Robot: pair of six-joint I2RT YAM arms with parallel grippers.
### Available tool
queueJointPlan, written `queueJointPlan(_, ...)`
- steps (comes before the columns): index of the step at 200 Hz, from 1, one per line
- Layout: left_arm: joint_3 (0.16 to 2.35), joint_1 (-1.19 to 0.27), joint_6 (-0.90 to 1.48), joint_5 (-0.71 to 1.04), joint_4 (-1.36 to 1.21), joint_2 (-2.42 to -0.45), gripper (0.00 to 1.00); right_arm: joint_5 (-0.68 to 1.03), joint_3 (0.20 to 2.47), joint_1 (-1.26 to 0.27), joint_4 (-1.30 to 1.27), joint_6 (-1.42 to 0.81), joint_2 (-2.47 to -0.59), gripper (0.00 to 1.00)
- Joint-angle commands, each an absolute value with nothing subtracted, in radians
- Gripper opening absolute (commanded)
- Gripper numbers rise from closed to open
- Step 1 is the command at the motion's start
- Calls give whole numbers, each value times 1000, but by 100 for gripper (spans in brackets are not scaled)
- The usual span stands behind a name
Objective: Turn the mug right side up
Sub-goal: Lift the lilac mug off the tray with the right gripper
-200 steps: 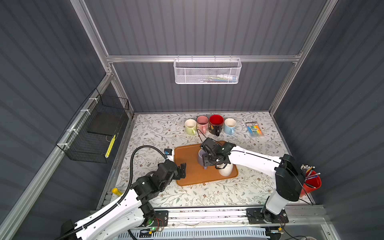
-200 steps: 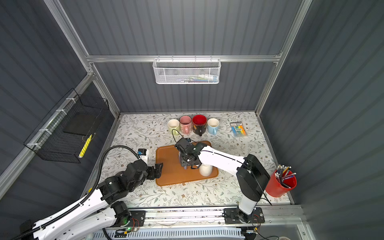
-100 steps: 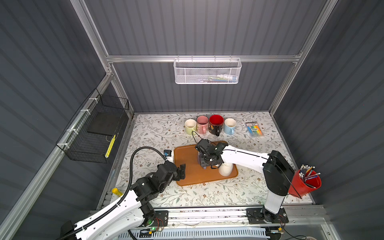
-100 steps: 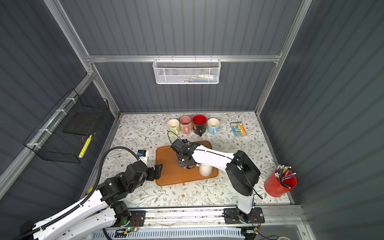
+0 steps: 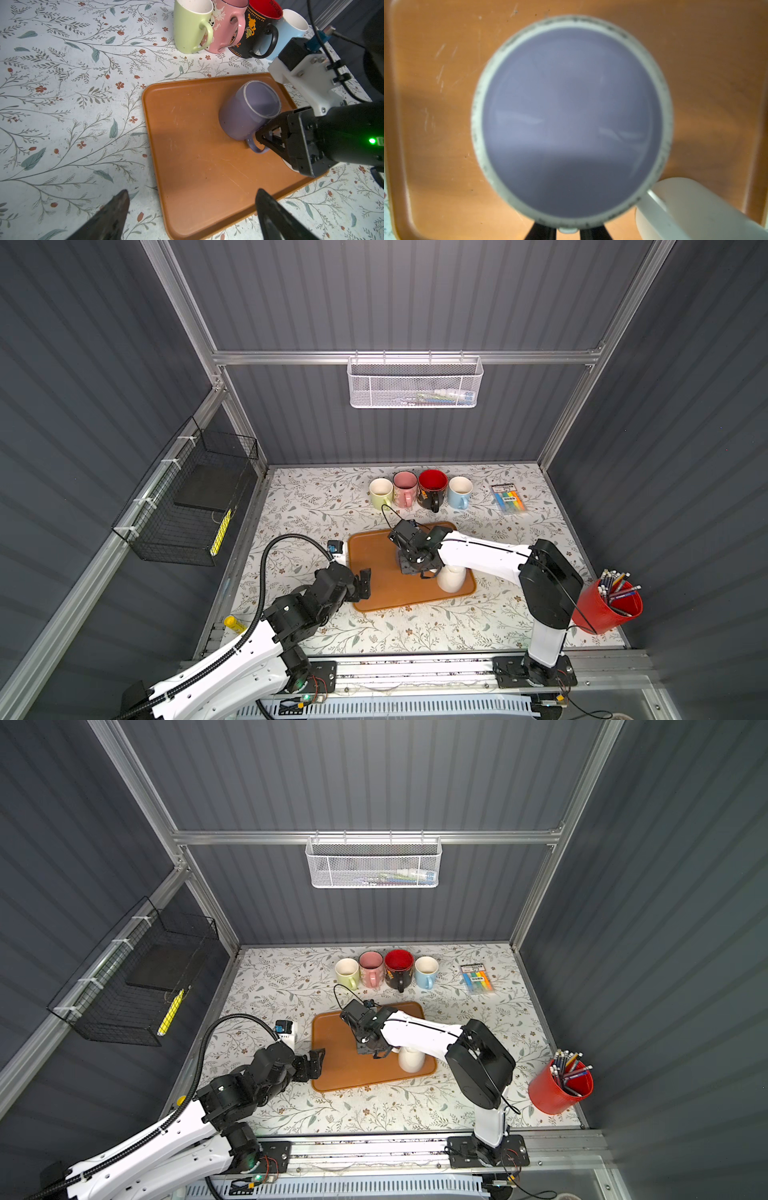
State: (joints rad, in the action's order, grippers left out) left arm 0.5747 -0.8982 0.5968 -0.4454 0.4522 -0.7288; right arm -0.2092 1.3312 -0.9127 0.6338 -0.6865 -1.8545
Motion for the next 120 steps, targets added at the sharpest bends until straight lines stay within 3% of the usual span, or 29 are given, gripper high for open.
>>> queueJointPlan(1,571,-901,610,-456,457,-730,95,-237,1355,-916,644,-675,-1866,16)
queueJointPlan(48,573,-902,611,-459,451,-739,95,-238,1359,-914,641,-651,-1862,0)
queueJointPlan(120,590,-901,614,-463,446,-734,95,-231,1365,-908,624,-577,-1796,0)
